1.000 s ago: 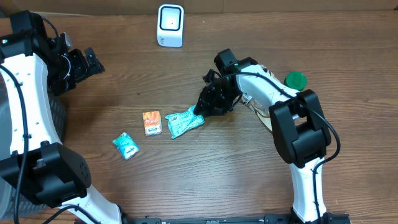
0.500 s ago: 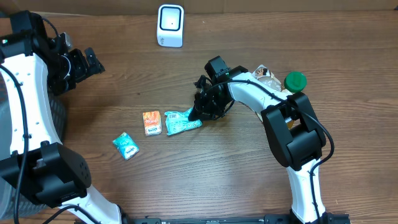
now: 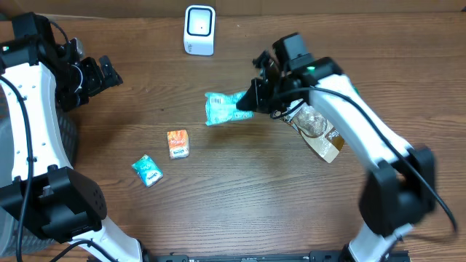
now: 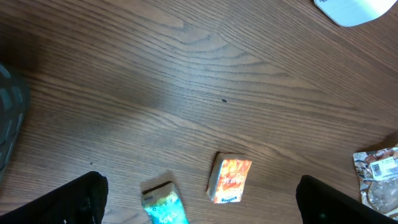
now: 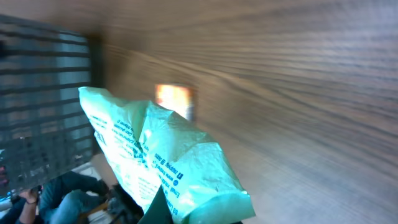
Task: Scan the item barcode
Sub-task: 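Lift the packet and carry it toward the white scanner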
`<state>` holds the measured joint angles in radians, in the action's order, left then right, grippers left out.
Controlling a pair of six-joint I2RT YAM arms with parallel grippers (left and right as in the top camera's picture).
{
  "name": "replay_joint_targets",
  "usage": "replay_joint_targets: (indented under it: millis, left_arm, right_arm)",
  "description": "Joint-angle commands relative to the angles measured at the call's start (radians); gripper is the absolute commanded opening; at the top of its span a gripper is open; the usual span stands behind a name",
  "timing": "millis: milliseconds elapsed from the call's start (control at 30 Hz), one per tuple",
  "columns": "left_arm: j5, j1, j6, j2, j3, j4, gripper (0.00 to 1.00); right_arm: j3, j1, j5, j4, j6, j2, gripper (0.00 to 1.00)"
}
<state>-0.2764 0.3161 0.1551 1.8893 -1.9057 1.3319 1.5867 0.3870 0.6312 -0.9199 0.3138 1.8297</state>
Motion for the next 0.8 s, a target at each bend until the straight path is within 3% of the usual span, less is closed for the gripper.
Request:
replay_joint_targets:
  millis: [0,200,400,500,633,700,767]
  left_arm:
    - [-0.011,-0.002,0.010,-0.010,-0.014,-0.001,1.00]
    - [-0.008,-0.002,0.010,-0.010,-0.014,-0.002,1.00]
    - [-0.008,-0.002,0.010,-0.010,-0.014,-0.001,1.00]
    - [-0.008,-0.002,0.010,-0.010,-0.014,-0.002,1.00]
    - [-0.008,-0.002,0.010,-0.010,-0.014,-0.002,1.00]
    - [-0.008,-0.002,0.010,-0.010,-0.014,-0.002,1.00]
    - [-0.008,-0.002,0.010,-0.010,-0.014,-0.002,1.00]
  right_arm:
    - [0.031,0.006,0.001,-0.038,0.006,-0.143,0.04]
    - [0.031,0.006,-0.055,-0.103,0.087,-0.278,0.04]
    - [0.068,0.006,-0.103,-0.161,0.170,-0.280,0.04]
    - [0.202,0.006,-0.204,-0.220,0.158,-0.205,0.04]
    - [0.507,0.030,-0.332,-0.323,0.097,-0.017,0.04]
    - [0.740,0.066,-0.523,-0.308,0.001,0.160,0.04]
    - [0.805,0.091,-0.722,-0.219,-0.056,0.245,0.04]
